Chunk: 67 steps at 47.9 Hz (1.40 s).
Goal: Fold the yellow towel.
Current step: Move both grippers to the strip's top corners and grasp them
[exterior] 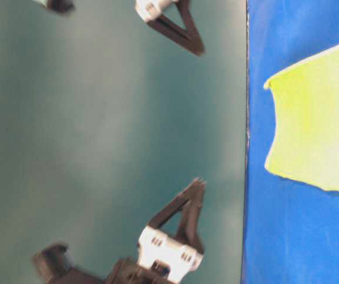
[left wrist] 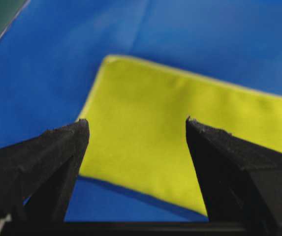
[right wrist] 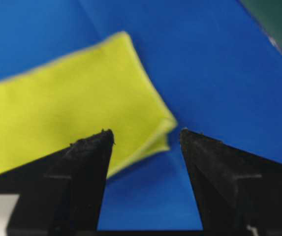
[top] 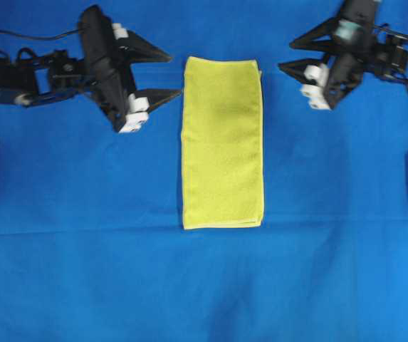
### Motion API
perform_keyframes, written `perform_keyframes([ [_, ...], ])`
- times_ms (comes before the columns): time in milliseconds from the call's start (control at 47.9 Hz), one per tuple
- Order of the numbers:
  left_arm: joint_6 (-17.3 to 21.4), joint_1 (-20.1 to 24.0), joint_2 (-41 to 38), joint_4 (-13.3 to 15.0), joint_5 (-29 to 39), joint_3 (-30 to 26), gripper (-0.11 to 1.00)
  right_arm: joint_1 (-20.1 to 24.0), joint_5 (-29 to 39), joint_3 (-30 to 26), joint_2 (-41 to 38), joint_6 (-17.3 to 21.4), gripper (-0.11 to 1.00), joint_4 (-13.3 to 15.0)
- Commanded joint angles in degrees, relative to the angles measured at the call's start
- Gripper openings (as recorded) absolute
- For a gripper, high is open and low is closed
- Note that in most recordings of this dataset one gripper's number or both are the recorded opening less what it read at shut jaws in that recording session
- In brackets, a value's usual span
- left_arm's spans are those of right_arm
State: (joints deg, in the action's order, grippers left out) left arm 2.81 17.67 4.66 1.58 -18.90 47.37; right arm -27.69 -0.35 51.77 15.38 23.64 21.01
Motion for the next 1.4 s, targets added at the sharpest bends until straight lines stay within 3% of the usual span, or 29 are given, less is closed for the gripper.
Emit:
perform_keyframes([
  [0, -0.2, 1.6, -2.7, 0.1, -0.1, -2.9, 0.76, -0.5, 1.7, -3.9, -4.1, -0.1, 0.60, 1.1],
  [292, -0.2, 5.4, -14.1, 0.1, -0.5, -7.9, 0.76, -2.1, 2.5, -11.1, -17.7, -0.2, 0.60, 2.8],
  [606, -0.2, 7.2, -22.2, 0.1, -0.8, -12.0, 0.73, -2.5, 2.3, -13.0, -24.3, -0.1, 0.60, 2.7],
  [710, 0.0, 7.2, -23.9, 0.1, -0.6, -12.9, 0.66, -2.5, 2.3, -13.0, -24.8, 0.3, 0.60, 2.5],
  [835, 0.0, 7.0, -25.6, 0.1, -0.3, -13.6, 0.45, -2.2, 2.3, -12.7, -24.8, 0.6, 0.58, 2.5],
  [919, 0.0, 6.9, -26.3, 0.1, -0.3, -13.6, 0.27, -1.6, 2.3, -12.6, -24.8, 0.6, 0.48, 2.5],
  [1023, 0.0, 6.8, -26.3, 0.1, -0.3, -13.5, 0.08, -0.8, 2.3, -12.5, -24.8, 0.7, 0.19, 2.5],
  [1086, 0.0, 6.7, -26.2, 0.1, -0.3, -13.4, 0.06, -0.6, 2.2, -12.5, -24.8, 0.8, 0.04, 2.4],
  [1378, 1.1, 7.0, -24.9, 0.0, 1.2, -13.4, 0.05, -1.4, 2.6, -12.9, -24.4, 0.8, 0.03, 2.0],
])
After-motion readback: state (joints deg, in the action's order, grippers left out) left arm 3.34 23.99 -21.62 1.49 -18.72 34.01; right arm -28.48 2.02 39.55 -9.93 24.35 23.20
